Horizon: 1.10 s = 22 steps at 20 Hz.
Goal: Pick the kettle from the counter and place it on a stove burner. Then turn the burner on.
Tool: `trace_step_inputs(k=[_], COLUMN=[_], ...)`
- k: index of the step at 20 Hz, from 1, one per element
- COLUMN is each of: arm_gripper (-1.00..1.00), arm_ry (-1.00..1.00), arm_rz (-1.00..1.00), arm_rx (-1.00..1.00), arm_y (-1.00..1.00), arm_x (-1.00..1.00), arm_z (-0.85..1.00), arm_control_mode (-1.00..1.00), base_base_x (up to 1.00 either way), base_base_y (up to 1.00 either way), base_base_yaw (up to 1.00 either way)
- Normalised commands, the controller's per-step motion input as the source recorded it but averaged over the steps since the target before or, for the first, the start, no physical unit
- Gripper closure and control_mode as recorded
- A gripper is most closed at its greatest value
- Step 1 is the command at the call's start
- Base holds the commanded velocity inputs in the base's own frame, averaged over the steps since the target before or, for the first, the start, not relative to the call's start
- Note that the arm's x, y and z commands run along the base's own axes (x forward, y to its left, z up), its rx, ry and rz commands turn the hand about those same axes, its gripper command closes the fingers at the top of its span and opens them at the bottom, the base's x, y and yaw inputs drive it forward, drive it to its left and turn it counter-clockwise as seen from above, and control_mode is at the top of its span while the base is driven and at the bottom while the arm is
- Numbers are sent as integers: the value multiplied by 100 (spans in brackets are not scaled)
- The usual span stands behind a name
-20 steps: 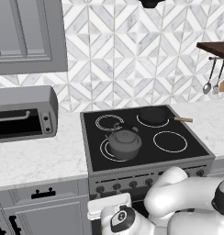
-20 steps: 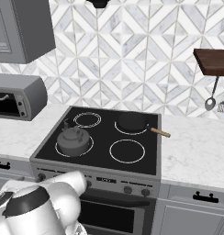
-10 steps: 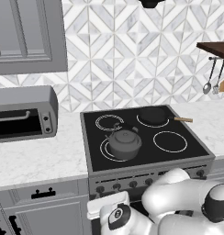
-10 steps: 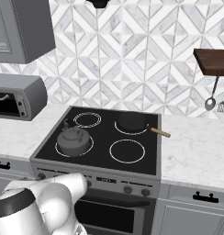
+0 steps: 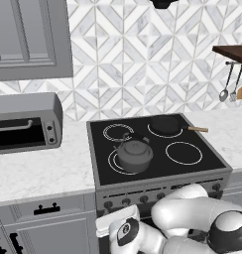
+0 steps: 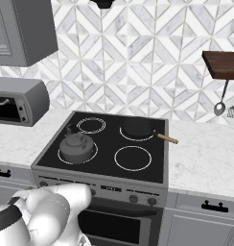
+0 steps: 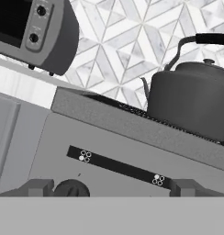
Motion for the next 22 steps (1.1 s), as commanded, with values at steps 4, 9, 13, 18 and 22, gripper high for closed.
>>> trace_step_inputs(k=[4, 9, 13, 18, 22], arm_gripper=[-100, -100, -100, -100, -100], arm_ry=[0, -1, -2, -5, -4], arm_rz=[4, 4, 3, 2, 0], arm_rx=[0, 0, 0, 0, 0], arm_y=[-14, -10, -7, -1, 0], arm_x=[25, 26, 24, 19, 18], arm_z=[-21, -24, -27, -32, -27], arm_control_mode=[-100, -100, -100, -100, -100], base_base_x=[0, 0, 0, 0, 0], base_base_y=[0, 0, 0, 0, 0], base_base_yaw=[0, 0, 0, 0, 0])
